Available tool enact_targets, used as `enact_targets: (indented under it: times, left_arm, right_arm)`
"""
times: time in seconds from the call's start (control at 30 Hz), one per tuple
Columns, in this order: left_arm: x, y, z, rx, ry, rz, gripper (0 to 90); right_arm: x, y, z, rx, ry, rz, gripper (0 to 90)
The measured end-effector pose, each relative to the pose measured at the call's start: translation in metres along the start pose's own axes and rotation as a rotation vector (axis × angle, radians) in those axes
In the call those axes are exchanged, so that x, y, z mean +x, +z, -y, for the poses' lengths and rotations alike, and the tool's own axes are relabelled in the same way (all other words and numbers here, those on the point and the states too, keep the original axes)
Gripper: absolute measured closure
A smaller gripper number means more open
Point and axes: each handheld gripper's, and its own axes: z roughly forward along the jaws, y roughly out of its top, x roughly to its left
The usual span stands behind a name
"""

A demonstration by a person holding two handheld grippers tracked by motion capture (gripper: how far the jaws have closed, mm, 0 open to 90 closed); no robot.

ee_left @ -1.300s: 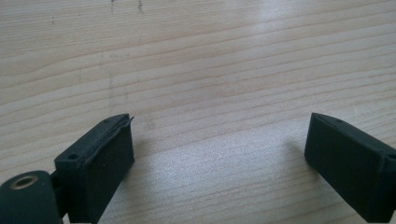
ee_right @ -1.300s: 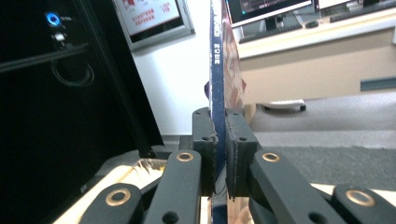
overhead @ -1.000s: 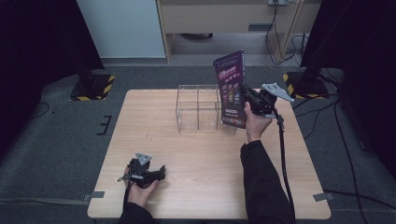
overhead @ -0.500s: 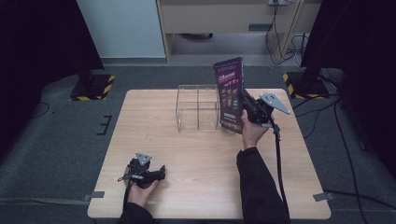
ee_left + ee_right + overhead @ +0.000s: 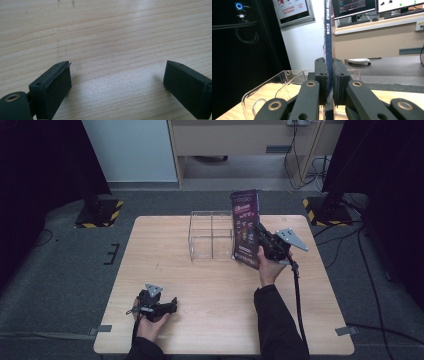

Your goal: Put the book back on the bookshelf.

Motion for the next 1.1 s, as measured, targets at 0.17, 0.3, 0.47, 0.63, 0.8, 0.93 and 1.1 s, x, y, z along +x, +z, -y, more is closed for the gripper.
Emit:
enact_targets:
  times: [0.17, 0.3, 0.47, 0.63, 0.8, 0.93, 1.1]
  left_arm:
    - [0.000, 0.000, 0.000, 0.000, 0.001, 0.000, 6.8]
    - [0.000, 0.000, 0.000, 0.000, 0.000, 0.000, 6.8]
    - [0.000, 0.000, 0.000, 0.000, 0.001, 0.000, 6.8]
    - [0.000, 0.000, 0.000, 0.000, 0.001, 0.000, 6.8]
    - [0.000, 0.000, 0.000, 0.000, 0.001, 0.001, 6.8]
    - [0.000, 0.000, 0.000, 0.000, 0.001, 0.001, 6.8]
    - [0.000, 0.000, 0.000, 0.000, 0.001, 0.001, 6.8]
  right_arm:
    - [-0.004, -0.006, 0.003, 0.010, -0.005, -0.012, 84.3]
    - [-0.006, -0.010, 0.004, 0.012, -0.012, -0.009, 84.3]
    - [-0.009, -0.009, 0.003, 0.000, 0.023, 0.004, 84.5]
    - [-0.009, -0.004, 0.002, -0.021, 0.036, 0.017, 84.6]
    - [-0.009, -0.002, -0.004, -0.043, 0.034, 0.016, 84.7]
    - [-0.011, -0.001, -0.002, -0.064, 0.061, 0.028, 84.6]
    - [-0.007, -0.001, 0.004, -0.076, 0.047, 0.032, 84.6]
